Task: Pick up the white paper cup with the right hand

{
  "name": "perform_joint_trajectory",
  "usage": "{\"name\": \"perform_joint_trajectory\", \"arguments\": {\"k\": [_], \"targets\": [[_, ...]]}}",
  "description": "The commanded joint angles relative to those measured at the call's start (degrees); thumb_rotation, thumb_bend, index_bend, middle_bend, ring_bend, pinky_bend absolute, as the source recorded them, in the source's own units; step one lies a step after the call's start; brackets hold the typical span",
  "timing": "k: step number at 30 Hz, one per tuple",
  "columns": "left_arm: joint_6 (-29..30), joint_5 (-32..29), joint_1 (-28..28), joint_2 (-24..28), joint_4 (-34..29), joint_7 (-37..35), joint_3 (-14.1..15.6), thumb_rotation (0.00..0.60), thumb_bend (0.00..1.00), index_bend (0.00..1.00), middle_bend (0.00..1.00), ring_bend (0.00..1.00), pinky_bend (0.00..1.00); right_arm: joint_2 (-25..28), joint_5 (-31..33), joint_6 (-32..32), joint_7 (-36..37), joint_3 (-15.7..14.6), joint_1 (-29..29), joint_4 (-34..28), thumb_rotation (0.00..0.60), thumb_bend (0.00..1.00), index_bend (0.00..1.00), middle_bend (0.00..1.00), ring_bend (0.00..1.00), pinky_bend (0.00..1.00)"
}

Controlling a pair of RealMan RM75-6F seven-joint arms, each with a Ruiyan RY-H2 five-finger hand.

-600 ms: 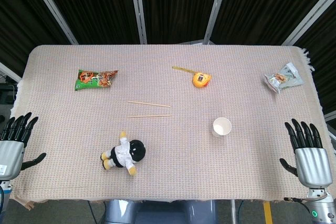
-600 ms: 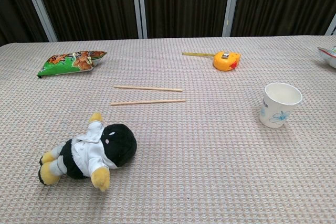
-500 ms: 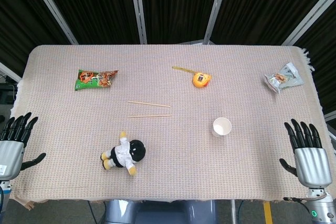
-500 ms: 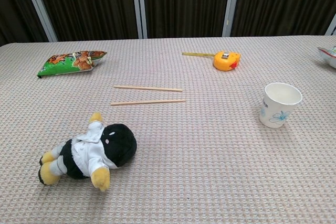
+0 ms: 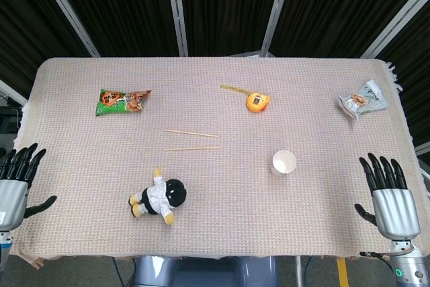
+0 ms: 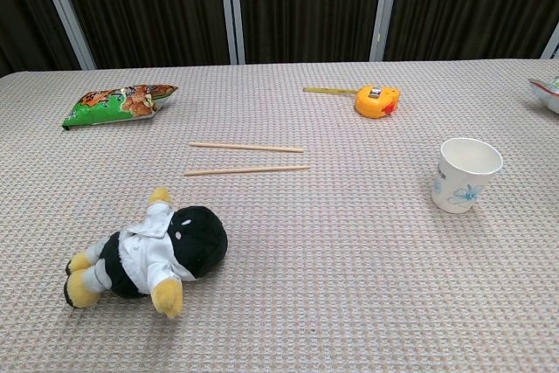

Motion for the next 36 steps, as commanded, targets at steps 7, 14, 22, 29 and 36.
{"name": "perform_joint_trajectory", "arguments": {"k": [7,14,22,29,36], "targets": [[0.0,-0.3,0.3,0.4,-0.5,0.4,0.0,0.6,0.03,0.0,0.0,0.0,0.0,-0.5,-0.5,-1.5,-0.7,-0.1,1.0,-0.2,0.6,0.0,0.03,0.0,0.0,0.0],[-0.2,-0.6,0.2,0.5,-0.7,1.2,-0.3,0.6,0.03,0.0,0.0,0.0,0.0,-0.9,0.4,-6.3,-2.6,0.5,3.9,-4.0,0.6,0.01,0.03,0.0,0.0,0.0],[-0.2,-1.1,0.3,0.2,-0.6,2.6,-0.7,0.6,0.03,0.0,0.0,0.0,0.0,-4.3,8.7,-18.1,-10.5,3.9,11.1,-8.5,0.6,0.03,0.1,0.0,0.0,0.0],[-0.8,-1.3,0.1,0.4,-0.5,2.0,-0.5,0.6,0.03,0.0,0.0,0.0,0.0,-9.6,17.2,-23.1,-16.9,6.4,15.9,-7.5,0.6,0.05,0.11,0.0,0.0,0.0],[-1.3,-1.1,0.0,0.3,-0.5,2.3,-0.3,0.6,0.03,0.0,0.0,0.0,0.0,-12.7,23.1,-25.4,-17.9,8.5,19.0,-4.5,0.6,0.07,0.15,0.0,0.0,0.0]]}}
